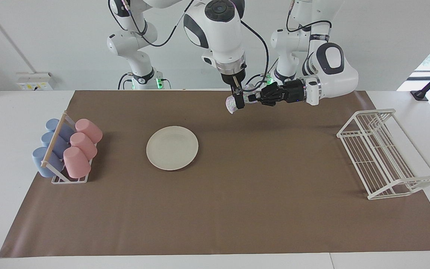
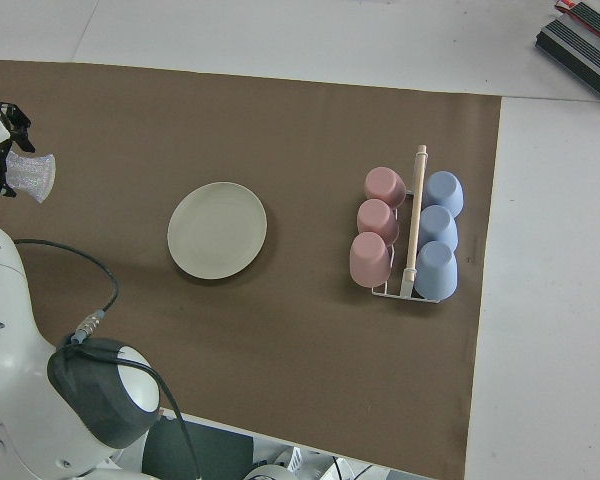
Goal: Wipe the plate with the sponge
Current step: 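Rub the plate against the sponge held by the left gripper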
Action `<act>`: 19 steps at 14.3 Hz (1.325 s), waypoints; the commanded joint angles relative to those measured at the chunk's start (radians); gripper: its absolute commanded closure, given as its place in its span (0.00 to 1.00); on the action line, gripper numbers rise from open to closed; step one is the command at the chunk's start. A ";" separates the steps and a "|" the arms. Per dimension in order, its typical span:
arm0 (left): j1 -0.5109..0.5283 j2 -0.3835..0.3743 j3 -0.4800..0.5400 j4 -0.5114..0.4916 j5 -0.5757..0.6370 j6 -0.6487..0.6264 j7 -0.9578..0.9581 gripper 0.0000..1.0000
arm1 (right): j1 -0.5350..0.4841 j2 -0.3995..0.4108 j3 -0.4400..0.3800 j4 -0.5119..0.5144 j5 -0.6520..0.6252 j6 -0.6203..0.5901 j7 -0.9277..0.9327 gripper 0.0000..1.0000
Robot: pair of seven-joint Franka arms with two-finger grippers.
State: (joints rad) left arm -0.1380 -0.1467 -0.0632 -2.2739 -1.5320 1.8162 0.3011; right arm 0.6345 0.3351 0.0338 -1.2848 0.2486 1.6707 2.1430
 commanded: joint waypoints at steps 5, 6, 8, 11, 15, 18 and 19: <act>0.000 -0.005 0.009 -0.016 -0.020 -0.018 0.021 1.00 | -0.001 -0.030 0.003 -0.044 0.017 0.026 0.026 0.00; 0.000 -0.005 0.009 -0.016 -0.020 -0.018 0.021 1.00 | -0.001 -0.030 0.003 -0.044 0.017 0.027 0.028 0.00; -0.002 -0.005 0.008 -0.018 -0.022 -0.017 0.023 1.00 | -0.001 -0.031 0.003 -0.044 0.017 0.027 0.031 0.00; -0.002 -0.005 0.008 -0.019 -0.022 -0.017 0.023 1.00 | -0.001 -0.031 0.003 -0.044 0.017 0.026 0.037 0.00; -0.002 -0.007 0.008 -0.021 -0.020 -0.017 0.023 1.00 | 0.001 -0.033 0.003 -0.045 0.020 0.027 0.038 0.00; -0.002 -0.007 0.008 -0.022 -0.020 -0.018 0.023 1.00 | 0.020 -0.034 0.003 -0.047 0.020 0.026 0.038 0.00; -0.002 -0.008 0.008 -0.024 -0.022 -0.017 0.023 1.00 | 0.023 -0.034 0.003 -0.047 0.018 0.026 0.058 0.00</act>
State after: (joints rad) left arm -0.1380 -0.1467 -0.0620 -2.2770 -1.5320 1.8129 0.3011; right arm 0.6428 0.3342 0.0346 -1.2851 0.2504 1.6708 2.1550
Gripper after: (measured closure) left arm 0.947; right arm 0.000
